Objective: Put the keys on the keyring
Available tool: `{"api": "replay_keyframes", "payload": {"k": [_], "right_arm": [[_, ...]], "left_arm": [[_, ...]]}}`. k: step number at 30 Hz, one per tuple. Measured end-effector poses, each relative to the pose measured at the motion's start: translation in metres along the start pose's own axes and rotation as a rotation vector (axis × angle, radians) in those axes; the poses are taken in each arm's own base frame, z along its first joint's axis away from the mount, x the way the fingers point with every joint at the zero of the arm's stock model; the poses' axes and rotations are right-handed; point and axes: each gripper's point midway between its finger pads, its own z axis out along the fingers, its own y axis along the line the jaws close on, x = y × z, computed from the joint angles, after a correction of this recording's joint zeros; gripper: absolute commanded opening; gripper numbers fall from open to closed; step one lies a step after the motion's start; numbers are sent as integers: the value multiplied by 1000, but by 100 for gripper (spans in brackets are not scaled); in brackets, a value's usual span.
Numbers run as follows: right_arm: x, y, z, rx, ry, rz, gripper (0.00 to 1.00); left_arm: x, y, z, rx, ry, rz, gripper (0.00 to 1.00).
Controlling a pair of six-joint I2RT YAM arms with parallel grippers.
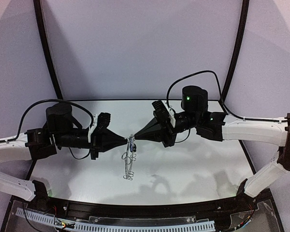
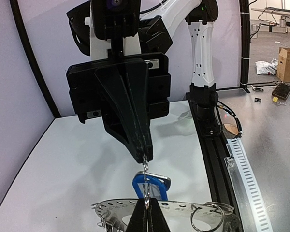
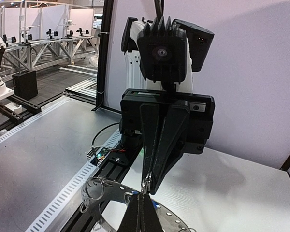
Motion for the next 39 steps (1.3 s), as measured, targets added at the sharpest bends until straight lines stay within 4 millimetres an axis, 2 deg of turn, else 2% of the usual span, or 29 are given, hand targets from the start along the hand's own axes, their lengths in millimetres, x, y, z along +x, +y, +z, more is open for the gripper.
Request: {"api": "replay_keyframes", "payload": {"k": [10, 22, 32, 39], "right_arm": [[6, 1, 2, -14, 9, 20, 0], [0, 0, 9, -32, 1, 0, 0], [3, -1, 13, -26, 36, -54, 0], [11, 0, 18, -21, 86, -121, 0]], "left_arm": [[-1, 0, 0, 1, -4, 2, 1], [-5, -3, 0, 26, -6, 0, 1], [-7, -19, 5, 183, 68, -27, 1], [6, -28, 10, 257, 118, -55, 1]]}}
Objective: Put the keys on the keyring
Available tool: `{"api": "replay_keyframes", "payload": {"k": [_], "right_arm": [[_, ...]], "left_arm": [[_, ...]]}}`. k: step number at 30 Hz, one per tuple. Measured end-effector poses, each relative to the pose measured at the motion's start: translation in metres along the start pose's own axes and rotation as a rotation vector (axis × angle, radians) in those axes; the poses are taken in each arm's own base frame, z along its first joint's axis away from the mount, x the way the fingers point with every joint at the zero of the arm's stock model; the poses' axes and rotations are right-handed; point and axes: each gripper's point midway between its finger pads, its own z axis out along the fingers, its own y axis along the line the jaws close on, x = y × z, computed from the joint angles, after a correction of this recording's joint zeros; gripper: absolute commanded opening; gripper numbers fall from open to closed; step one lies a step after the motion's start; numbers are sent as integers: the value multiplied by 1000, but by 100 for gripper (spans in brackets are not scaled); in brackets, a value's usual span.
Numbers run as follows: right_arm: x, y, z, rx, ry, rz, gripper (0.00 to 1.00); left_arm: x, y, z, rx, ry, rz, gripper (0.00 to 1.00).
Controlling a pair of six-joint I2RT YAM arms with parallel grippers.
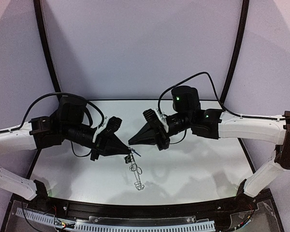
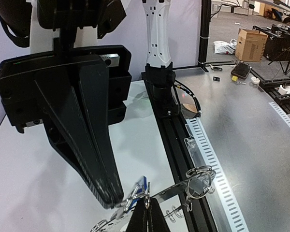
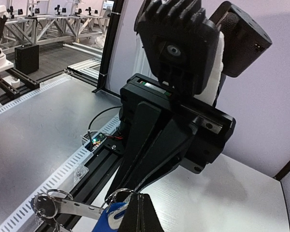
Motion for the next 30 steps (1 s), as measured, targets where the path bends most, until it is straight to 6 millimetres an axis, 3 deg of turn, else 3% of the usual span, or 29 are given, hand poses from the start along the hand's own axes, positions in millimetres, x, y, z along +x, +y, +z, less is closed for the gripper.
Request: {"api": "replay_keyframes", "payload": {"k": [8, 11, 14, 22, 25, 26, 28, 30], "right_arm": [[6, -6, 10, 65, 63, -72, 0], [10, -13, 12, 136, 93, -93, 0], [12, -16, 9, 198, 112, -104, 0], [13, -39, -4, 364, 157, -88, 0], [19, -54, -12, 466, 188, -33, 21], [22, -60, -16, 504, 199, -10, 37], [28, -71, -25, 585, 213, 49, 77], [38, -80, -38, 666, 223, 129, 97]], "left_arm": [[-1, 1, 3, 8, -12, 5, 1], [-5, 5, 4, -18, -35, 21, 8], [-3, 12, 4, -66, -59, 29, 1], [-14, 22, -7, -170, -111, 63, 1], [-15, 25, -13, -218, -125, 71, 1], [-12, 26, -15, -235, -125, 68, 1], [-6, 28, -18, -268, -118, 61, 1], [2, 30, -20, -299, -107, 48, 1]]}}
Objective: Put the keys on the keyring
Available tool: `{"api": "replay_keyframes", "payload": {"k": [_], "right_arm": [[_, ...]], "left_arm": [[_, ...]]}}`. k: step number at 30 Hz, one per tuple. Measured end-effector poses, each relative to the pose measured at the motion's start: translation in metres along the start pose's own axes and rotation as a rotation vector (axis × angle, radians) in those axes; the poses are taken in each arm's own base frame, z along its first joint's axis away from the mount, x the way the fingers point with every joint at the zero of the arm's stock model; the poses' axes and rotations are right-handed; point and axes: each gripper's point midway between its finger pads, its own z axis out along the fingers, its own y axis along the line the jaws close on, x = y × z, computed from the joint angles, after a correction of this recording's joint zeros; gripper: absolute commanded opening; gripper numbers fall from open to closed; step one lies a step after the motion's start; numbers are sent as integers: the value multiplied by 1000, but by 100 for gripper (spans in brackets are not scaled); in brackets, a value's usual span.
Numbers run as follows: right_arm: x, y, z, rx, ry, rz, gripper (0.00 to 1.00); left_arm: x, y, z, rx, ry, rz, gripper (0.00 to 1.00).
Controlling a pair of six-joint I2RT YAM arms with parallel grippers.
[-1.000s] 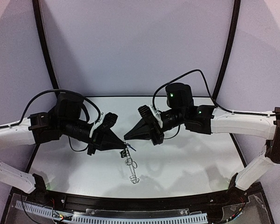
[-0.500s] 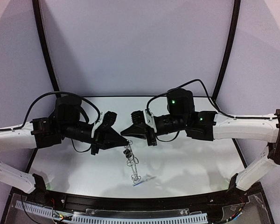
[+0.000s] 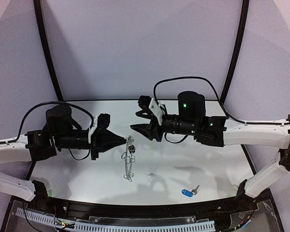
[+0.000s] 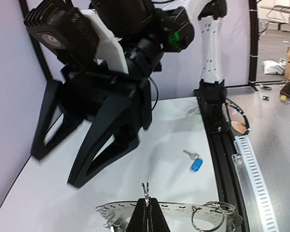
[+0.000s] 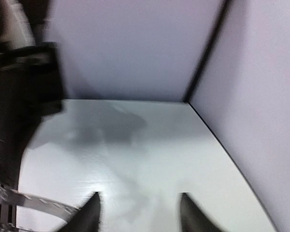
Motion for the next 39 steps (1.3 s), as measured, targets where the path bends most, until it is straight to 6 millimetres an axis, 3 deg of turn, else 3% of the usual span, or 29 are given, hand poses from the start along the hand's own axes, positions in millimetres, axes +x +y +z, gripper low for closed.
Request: {"api": "replay_keyframes", "payload": {"k": [3, 7, 11, 16, 19, 23, 27, 30, 36, 39], "right_arm": [[25, -32, -12, 129, 60, 180, 98], [71, -77, -43, 293, 166, 450, 98], [119, -85, -78, 428, 332, 654, 98], [177, -56, -126, 552, 621, 878, 97], [211, -29, -163, 635, 801, 1022, 89], [264, 28, -211, 710, 1020, 1244, 77], [301, 85, -245, 717, 1142, 1435, 68], [304, 104, -245, 675, 1152, 1513, 63], [300, 112, -214, 588, 1147, 1574, 55], [297, 112, -196, 540, 1152, 1589, 44]], "left_arm": [[9, 4, -4, -45, 23, -13, 1], [18, 9, -10, -99, 39, -34, 1], [30, 11, -15, -138, 60, -57, 1], [41, 16, -16, -181, 82, -83, 1], [49, 17, -16, -195, 97, -100, 1], [55, 17, -14, -198, 113, -121, 1], [57, 18, -13, -203, 117, -126, 1], [58, 18, -13, -205, 121, -127, 1], [64, 19, -10, -205, 141, -133, 1], [65, 19, -10, -206, 145, -137, 1]]}}
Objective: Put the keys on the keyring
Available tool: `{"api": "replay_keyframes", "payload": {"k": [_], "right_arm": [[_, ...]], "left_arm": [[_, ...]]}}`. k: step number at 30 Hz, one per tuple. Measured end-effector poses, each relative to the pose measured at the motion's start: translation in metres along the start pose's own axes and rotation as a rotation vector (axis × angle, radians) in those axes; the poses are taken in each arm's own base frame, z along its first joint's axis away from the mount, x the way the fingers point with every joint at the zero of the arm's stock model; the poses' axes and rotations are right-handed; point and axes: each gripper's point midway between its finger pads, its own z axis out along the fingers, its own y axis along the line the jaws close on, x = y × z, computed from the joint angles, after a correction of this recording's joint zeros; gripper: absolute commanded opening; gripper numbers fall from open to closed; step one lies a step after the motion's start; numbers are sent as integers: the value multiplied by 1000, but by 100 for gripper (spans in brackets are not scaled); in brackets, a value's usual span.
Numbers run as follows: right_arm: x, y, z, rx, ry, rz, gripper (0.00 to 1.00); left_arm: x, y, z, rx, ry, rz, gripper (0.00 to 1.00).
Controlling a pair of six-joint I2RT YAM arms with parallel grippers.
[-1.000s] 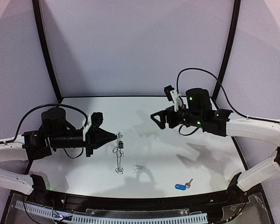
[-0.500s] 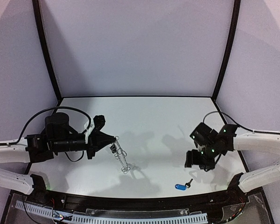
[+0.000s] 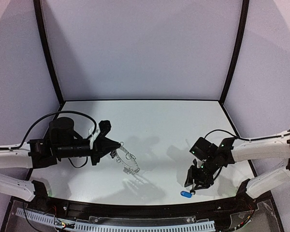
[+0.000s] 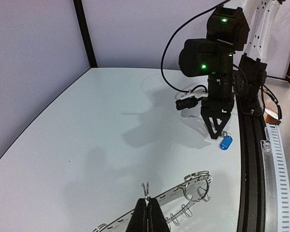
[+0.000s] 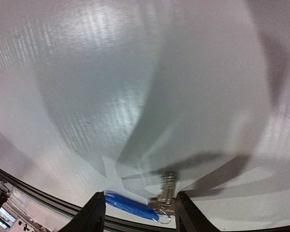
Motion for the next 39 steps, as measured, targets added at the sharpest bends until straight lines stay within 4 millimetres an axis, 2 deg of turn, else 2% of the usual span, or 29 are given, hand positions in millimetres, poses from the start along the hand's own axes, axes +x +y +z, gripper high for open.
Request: {"api": "replay_keyframes", "payload": {"k": [2, 6, 11, 13, 17, 18, 20, 25, 29, 30, 31, 33, 36, 39], "right_arm": [[-5, 15, 4, -15, 14, -22, 39], [-24, 47, 11, -44, -12, -109, 39], [-57, 94, 17, -82, -82, -302, 49], [-66, 105, 15, -87, -114, -363, 54], [-78, 105, 4, -79, -174, -427, 75], [-80, 104, 0, -81, -190, -443, 86], [-85, 103, -10, -84, -226, -474, 97], [-95, 102, -39, -68, -342, -534, 98], [-101, 92, -46, -22, -388, -534, 98], [-102, 90, -47, -12, -396, -532, 98], [-102, 86, -48, -3, -402, -528, 98], [-104, 81, -52, 11, -417, -515, 98], [-111, 74, -62, 19, -454, -474, 98], [-121, 65, -73, 25, -502, -420, 98]], "left_arm": [[0, 0, 0, -1, 1, -4, 1], [0, 1, -1, -4, 0, -15, 1], [-5, 4, -5, -30, -15, -30, 1], [-4, 7, -7, -49, -14, -33, 1], [14, 17, -5, -113, 32, -42, 1], [19, 20, -4, -133, 49, -45, 1], [28, 25, 0, -163, 80, -51, 2], [57, 38, 11, -237, 172, -78, 12], [77, 49, 29, -280, 259, -111, 15], [79, 51, 35, -285, 275, -120, 26], [80, 54, 42, -289, 287, -128, 44], [81, 61, 56, -304, 307, -146, 60], [82, 69, 66, -333, 317, -171, 67], [80, 84, 64, -415, 306, -173, 76]]}}
